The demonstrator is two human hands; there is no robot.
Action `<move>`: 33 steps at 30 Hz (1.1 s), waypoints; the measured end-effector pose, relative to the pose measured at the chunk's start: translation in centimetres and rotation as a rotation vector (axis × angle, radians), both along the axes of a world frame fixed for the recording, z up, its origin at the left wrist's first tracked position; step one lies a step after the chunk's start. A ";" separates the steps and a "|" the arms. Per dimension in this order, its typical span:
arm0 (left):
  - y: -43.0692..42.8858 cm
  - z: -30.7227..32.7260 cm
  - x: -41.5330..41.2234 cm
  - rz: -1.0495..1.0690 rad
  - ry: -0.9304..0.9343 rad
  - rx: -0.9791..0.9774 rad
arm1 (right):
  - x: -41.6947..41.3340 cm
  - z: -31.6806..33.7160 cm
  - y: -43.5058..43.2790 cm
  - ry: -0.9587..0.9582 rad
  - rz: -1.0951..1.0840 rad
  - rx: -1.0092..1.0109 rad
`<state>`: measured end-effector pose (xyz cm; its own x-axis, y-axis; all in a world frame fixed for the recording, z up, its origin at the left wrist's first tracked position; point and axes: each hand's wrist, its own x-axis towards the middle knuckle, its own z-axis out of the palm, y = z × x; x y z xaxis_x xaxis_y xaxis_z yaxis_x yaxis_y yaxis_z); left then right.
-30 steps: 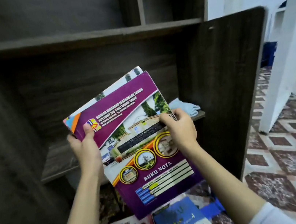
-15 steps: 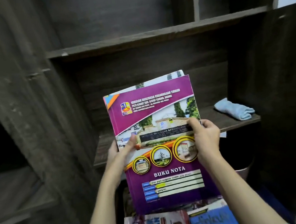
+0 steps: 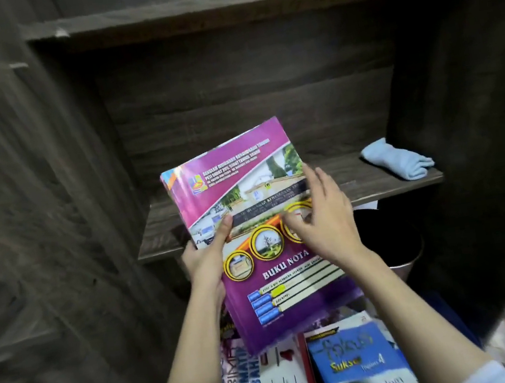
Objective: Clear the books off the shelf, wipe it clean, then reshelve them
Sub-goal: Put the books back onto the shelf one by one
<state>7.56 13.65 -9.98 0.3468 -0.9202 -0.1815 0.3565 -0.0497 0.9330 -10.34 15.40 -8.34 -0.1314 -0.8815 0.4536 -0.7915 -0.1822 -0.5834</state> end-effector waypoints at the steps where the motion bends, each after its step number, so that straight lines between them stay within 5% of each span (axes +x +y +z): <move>1: -0.2 -0.1 -0.3 0.015 0.017 0.005 | 0.0 -0.6 0.6 0.153 0.031 -0.070; 3: -0.6 -0.2 -0.7 0.053 0.038 0.020 | 0.0 -1.5 2.0 0.361 0.202 -0.154; 6: -1.4 -0.1 -0.8 0.095 0.021 0.035 | 0.1 -3.4 3.1 0.544 0.461 -0.010; 10: -2.1 0.5 -0.3 0.117 0.039 0.115 | -0.1 -6.1 3.2 0.866 0.414 -0.253; 14: -1.9 1.4 -0.7 0.104 0.122 0.217 | -1.1 -6.1 1.8 0.779 0.253 -0.649; 19: -1.6 3.1 -0.9 -0.036 0.115 0.173 | -1.3 -4.2 2.0 0.743 0.228 -0.777; 27: -3.8 10.0 -2.5 -0.107 -0.361 -0.062 | 0.3 -2.2 1.9 0.167 0.165 -0.698; 33: -6.4 13.6 -7.5 -0.250 -0.809 -0.115 | 1.3 0.5 1.6 -0.799 -0.138 -0.420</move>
<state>0.09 7.29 3.62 0.1134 -0.9845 0.1334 -0.4303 0.0724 0.8998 -9.02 16.97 -7.82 -0.6365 -0.6172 0.4625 -0.2114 -0.4371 -0.8742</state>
